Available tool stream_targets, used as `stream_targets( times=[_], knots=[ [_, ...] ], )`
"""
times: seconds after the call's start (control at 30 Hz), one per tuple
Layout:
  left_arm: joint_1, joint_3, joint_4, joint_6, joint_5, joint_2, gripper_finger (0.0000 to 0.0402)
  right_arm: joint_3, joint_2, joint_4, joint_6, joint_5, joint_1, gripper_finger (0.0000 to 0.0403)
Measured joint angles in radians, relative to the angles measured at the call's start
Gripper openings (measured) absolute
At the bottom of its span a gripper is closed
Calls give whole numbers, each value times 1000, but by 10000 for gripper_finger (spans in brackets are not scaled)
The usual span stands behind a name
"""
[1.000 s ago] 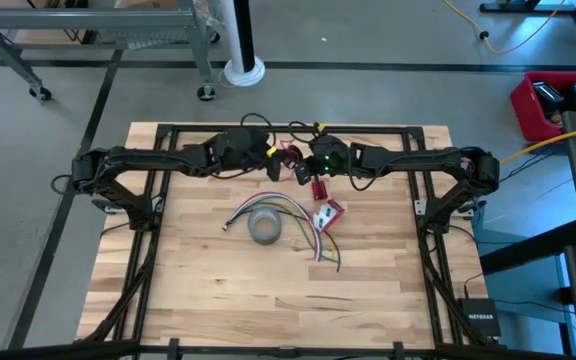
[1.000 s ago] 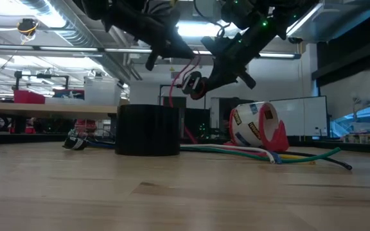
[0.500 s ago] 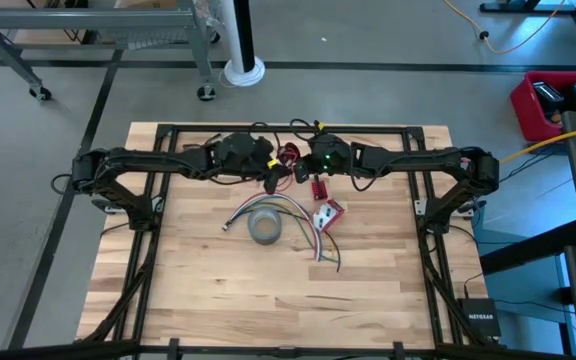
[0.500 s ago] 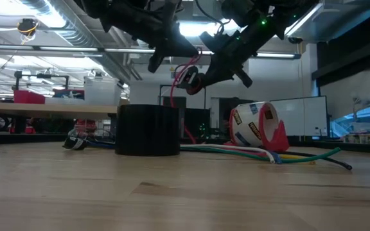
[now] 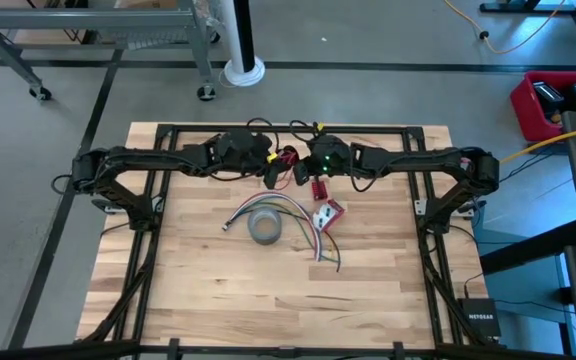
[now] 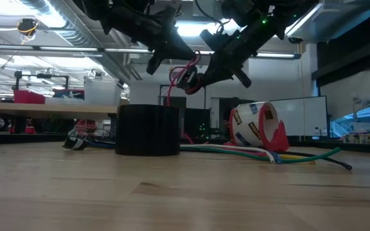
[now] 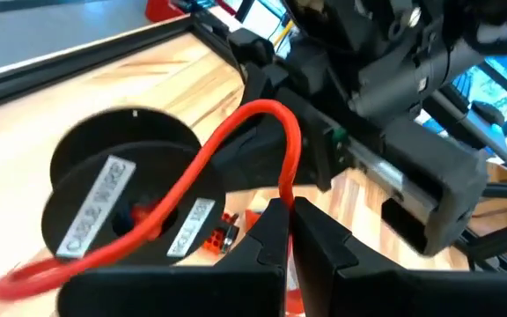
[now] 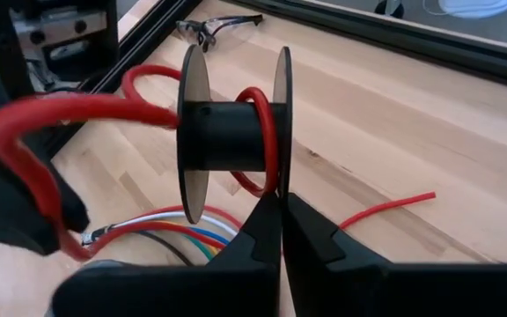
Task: Coil cords
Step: Coil the red wire on the black spool
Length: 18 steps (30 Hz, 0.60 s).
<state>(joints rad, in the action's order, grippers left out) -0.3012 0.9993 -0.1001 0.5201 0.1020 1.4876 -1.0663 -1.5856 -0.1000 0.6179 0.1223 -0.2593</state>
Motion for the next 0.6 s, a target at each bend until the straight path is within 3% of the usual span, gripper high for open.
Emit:
stream_targets(
  times=[0.6],
  knots=[
    [-5, 0, -41, 10, -36, 0, 0, 0, 0, -17, -7, 24, -3, 5]
  ],
)
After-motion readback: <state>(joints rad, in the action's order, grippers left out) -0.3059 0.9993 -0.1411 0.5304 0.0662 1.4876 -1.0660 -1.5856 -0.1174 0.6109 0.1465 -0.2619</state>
